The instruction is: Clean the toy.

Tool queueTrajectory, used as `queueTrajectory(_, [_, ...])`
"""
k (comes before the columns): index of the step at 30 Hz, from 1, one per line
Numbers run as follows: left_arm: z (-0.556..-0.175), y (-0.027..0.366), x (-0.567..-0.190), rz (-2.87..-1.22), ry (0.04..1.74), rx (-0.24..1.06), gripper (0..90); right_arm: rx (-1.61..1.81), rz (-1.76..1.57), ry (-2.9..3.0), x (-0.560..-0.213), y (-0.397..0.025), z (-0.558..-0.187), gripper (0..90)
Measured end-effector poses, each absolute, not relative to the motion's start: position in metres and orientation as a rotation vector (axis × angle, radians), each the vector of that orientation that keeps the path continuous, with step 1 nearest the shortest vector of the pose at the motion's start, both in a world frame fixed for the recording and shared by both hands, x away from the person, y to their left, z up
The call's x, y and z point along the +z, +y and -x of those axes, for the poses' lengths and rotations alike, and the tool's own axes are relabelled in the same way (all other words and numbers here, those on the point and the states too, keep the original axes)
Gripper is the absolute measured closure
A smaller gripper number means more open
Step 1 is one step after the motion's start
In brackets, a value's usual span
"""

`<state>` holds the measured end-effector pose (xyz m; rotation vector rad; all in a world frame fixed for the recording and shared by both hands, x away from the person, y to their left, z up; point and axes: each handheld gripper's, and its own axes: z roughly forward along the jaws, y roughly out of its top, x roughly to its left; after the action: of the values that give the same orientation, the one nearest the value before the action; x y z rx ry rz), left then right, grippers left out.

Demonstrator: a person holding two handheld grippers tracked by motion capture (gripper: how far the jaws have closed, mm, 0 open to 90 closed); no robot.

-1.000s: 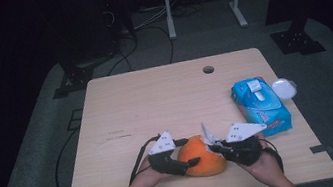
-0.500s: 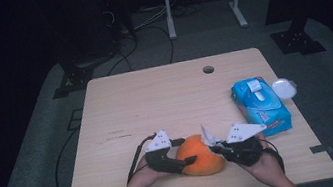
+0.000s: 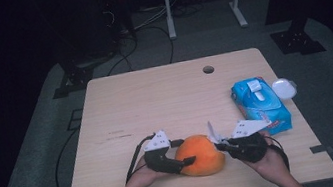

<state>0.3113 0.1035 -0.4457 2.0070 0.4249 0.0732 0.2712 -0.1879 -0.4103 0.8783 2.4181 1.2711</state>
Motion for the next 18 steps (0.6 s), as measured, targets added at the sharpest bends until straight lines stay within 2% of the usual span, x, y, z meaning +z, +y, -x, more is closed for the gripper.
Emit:
queueTrajectory(3, [-0.311,0.103,-0.445,-2.004,0.426,0.063,24.1,1.287,-0.899,2.426,-0.412,-0.191,-0.274,84.2])
queueTrajectory(8, [-0.309,0.096,-0.437,-2.006,0.418,0.073,9.2,1.241,-0.838,2.467,-0.416,-0.182,-0.271,84.3])
queueTrajectory(13, [-0.314,0.088,-0.441,-2.024,0.416,0.053,6.2,1.268,-0.798,2.507,-0.415,-0.181,-0.270,84.3])
queueTrajectory(14, [-0.316,0.087,-0.448,-2.017,0.451,0.007,7.6,1.267,-0.812,2.507,-0.415,-0.182,-0.271,84.3])
queueTrajectory(16, [-0.315,0.087,-0.449,-2.014,0.442,0.000,15.2,1.267,-0.828,2.507,-0.416,-0.184,-0.273,84.2])
queueTrajectory(17, [-0.315,0.087,-0.449,-2.014,0.442,0.000,23.5,1.267,-0.828,2.507,-0.416,-0.184,-0.273,84.2])
queueTrajectory(18, [-0.310,0.088,-0.443,-2.023,0.384,0.079,31.9,1.283,-0.848,2.498,-0.416,-0.185,-0.274,84.3])
